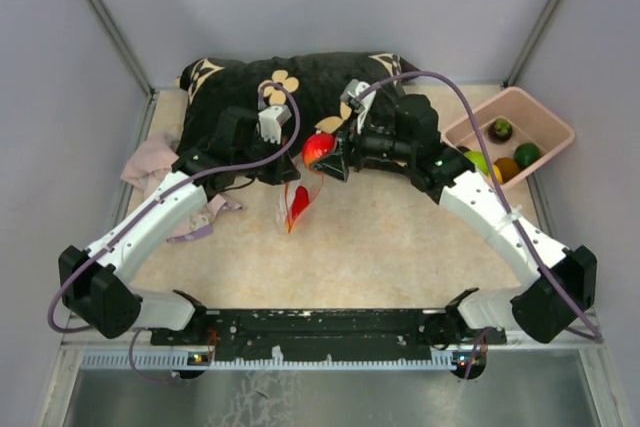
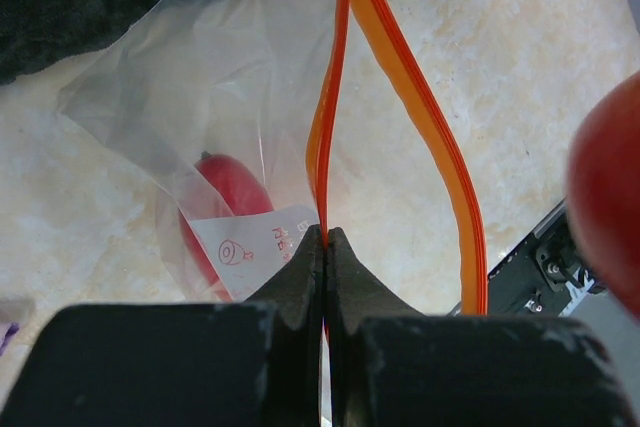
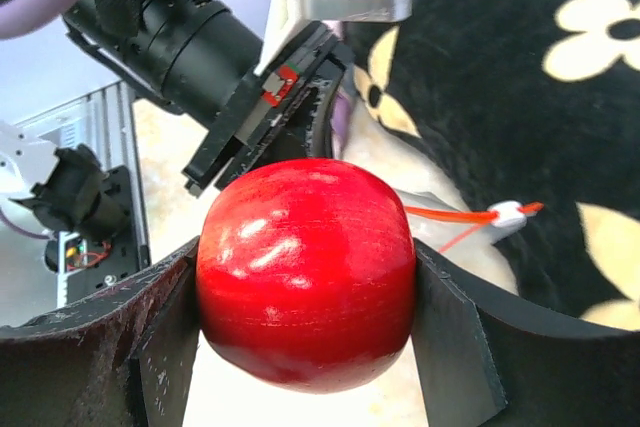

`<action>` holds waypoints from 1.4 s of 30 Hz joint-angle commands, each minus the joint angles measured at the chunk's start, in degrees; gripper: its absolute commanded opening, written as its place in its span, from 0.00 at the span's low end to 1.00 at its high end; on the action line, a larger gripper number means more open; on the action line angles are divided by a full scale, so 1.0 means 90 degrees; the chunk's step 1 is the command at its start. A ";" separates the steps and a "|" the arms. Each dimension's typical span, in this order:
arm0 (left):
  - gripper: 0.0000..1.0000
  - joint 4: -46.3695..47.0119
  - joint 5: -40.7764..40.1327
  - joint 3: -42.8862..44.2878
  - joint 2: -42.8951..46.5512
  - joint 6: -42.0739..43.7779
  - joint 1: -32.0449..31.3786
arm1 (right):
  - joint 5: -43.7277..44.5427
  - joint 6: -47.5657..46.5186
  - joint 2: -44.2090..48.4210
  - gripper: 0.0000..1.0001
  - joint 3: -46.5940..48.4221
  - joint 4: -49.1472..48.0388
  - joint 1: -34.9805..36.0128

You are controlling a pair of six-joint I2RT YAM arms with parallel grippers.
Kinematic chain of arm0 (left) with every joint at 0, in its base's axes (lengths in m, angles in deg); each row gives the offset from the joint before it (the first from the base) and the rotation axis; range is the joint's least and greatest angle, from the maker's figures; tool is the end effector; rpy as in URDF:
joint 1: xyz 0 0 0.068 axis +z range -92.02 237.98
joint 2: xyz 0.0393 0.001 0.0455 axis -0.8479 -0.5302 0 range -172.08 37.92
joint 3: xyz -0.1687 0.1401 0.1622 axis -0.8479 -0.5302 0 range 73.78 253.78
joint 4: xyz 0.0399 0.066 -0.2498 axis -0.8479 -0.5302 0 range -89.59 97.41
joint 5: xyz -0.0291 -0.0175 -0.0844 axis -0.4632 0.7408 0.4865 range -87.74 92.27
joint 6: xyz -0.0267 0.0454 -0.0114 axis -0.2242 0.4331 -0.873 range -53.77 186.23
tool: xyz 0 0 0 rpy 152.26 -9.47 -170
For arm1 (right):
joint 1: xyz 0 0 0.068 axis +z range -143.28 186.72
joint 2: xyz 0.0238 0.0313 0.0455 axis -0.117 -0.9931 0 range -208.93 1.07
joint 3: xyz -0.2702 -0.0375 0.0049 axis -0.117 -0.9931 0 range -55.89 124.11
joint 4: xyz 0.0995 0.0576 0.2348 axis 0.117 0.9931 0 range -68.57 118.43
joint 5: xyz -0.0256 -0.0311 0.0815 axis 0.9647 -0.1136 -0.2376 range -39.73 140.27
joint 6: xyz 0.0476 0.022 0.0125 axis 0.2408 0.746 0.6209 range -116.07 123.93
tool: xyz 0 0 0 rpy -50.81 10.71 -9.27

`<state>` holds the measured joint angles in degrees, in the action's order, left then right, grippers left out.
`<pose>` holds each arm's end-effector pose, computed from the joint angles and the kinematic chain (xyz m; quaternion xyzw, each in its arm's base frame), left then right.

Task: Place the food in the zip-top bag and seal the zipper
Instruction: Place the fake fruit in the zipper food storage bag.

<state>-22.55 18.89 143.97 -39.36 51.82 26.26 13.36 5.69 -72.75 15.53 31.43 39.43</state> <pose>0.2487 -0.1657 0.3352 0.1970 0.8659 -0.2919 0.3552 0.2356 0.1767 0.3948 -0.3884 0.6595 0.4118 0.4946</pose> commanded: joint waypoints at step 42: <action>0.00 0.0211 0.0494 0.0071 0.0356 0.0020 0.0046 | 0.0263 0.0393 -0.1055 0.17 -0.2203 -0.2868 0.0419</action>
<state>-22.57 19.65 143.97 -37.80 52.04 27.09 12.31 12.05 -82.02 -4.54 4.90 42.62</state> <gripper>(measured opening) 0.007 0.703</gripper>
